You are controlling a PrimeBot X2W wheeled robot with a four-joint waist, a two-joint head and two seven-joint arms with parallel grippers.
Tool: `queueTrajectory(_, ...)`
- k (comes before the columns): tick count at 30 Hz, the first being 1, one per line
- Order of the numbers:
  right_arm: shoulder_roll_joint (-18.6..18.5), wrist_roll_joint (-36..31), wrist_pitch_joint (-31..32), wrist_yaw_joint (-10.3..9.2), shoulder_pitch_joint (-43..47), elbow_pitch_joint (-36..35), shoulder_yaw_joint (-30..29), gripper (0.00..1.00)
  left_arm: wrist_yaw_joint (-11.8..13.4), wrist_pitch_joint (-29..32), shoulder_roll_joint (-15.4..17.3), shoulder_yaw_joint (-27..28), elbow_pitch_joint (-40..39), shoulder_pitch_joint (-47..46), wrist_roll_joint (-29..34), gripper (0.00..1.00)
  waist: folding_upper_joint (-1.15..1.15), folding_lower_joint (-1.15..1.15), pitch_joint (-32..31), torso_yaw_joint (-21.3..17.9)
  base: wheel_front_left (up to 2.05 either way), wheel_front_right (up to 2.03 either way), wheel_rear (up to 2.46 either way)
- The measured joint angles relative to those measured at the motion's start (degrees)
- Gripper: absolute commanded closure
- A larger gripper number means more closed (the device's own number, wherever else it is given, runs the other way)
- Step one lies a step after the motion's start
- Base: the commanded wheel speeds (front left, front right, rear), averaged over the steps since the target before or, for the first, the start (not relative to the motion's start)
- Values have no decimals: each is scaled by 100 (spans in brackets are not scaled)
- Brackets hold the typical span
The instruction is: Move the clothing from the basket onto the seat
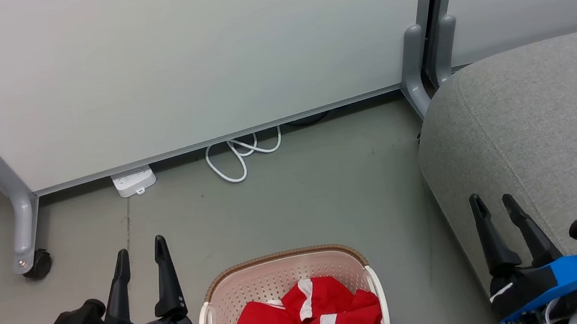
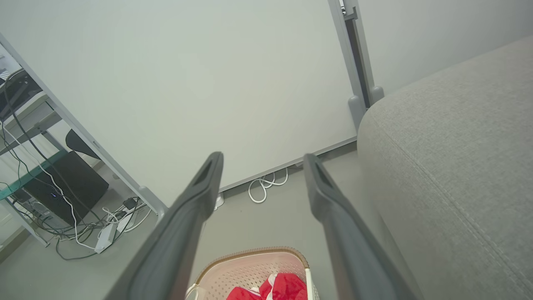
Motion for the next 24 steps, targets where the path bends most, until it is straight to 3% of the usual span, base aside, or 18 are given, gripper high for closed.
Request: queueTrajectory(24,-10,-1260,-299,2,-42,162,69,0,52,-299,12,-196,83,0,1239,0,0,0,0,21,0,0,0)
